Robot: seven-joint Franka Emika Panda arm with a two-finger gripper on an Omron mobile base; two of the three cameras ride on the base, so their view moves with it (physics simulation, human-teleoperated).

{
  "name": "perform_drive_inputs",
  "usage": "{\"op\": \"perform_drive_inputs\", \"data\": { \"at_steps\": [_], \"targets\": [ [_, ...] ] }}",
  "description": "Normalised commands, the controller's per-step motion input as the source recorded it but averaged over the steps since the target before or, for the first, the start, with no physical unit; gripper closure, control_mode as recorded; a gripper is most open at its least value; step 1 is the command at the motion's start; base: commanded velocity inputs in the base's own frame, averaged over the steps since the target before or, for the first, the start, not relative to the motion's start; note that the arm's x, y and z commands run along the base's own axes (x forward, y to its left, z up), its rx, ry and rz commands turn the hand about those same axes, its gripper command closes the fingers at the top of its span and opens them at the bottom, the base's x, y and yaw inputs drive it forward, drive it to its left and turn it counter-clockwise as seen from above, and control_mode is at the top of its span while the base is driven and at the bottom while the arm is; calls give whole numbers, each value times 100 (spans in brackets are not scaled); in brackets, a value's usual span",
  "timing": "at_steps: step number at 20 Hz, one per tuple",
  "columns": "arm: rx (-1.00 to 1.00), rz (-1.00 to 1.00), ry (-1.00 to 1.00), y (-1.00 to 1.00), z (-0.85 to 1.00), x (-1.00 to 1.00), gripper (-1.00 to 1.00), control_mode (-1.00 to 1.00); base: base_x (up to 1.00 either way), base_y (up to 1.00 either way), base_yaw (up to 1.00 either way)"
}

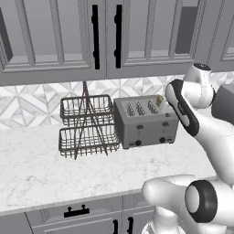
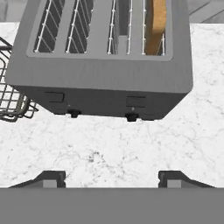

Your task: Start the toaster. Once the lever pops up, take the bread to the plate on the dining counter.

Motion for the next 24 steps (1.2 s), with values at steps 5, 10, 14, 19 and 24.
{"op": "perform_drive_inputs", "data": {
  "at_steps": [5,10,14,19,24],
  "targets": [
    [0,0,-1,-4,-8,25,100,-100,0,0,0],
    [0,0,-3,-11,-11,74,100,-100,0,0,0],
    [-5,-10,0,-17,-36,82,100,-100,0,0,0],
    [-2,-2,-4,-8,-35,23,100,-100,0,0,0],
    [-1,-3,-1,-19,-61,-6,100,-100,0,0,0]
  ]
}}
